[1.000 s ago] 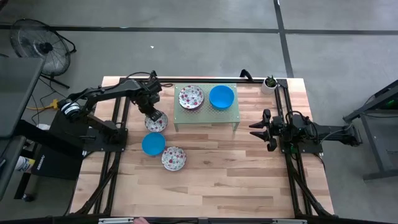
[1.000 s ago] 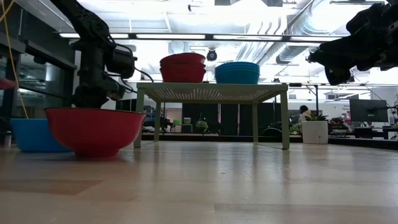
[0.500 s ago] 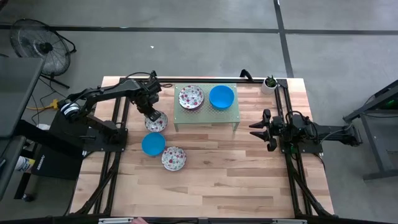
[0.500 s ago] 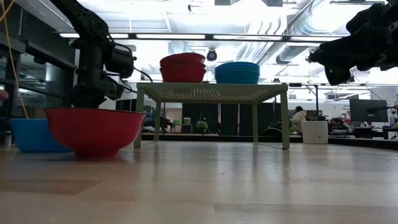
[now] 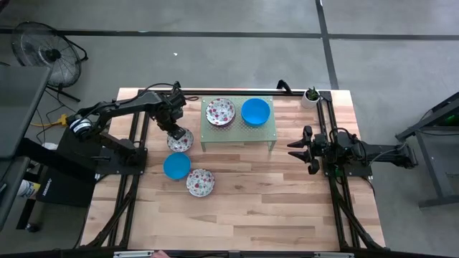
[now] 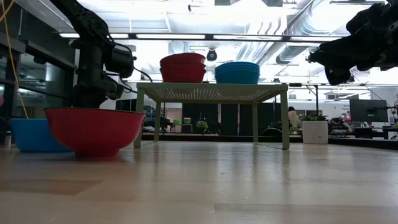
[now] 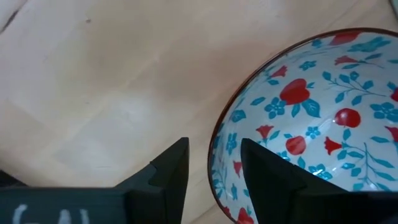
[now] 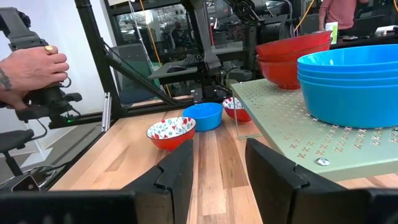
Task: Pick & Place Mini bowls
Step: Stack the red patterned bowl on the stacked red patterned bowl on the shelf
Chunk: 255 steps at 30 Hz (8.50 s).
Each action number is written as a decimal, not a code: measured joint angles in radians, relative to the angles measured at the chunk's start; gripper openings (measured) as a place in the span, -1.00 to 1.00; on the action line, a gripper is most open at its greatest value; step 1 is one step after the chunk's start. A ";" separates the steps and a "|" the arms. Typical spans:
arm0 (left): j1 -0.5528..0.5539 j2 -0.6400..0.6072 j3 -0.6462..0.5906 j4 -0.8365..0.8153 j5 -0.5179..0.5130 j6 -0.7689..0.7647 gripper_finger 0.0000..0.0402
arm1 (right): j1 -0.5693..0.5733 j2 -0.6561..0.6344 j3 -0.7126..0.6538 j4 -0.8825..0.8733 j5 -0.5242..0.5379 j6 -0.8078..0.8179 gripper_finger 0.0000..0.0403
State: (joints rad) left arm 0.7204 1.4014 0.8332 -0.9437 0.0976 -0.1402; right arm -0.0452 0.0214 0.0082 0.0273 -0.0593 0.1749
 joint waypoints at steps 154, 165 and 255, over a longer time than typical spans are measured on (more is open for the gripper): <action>-0.037 0.252 0.943 -0.252 0.395 -0.022 -1.00 | 0.000 0.000 0.000 0.000 0.000 0.000 -0.34; -0.047 0.260 0.944 -0.240 0.287 -0.014 -1.00 | 0.000 0.000 0.000 0.000 0.000 0.000 -0.34; -0.604 -0.260 0.564 -0.403 -0.026 0.612 -0.39 | 0.000 0.000 0.000 0.000 0.000 0.000 -0.34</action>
State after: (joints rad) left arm 0.1168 1.1415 1.3974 -1.3466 0.0711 0.4720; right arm -0.0456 0.0212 0.0082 0.0273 -0.0593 0.1749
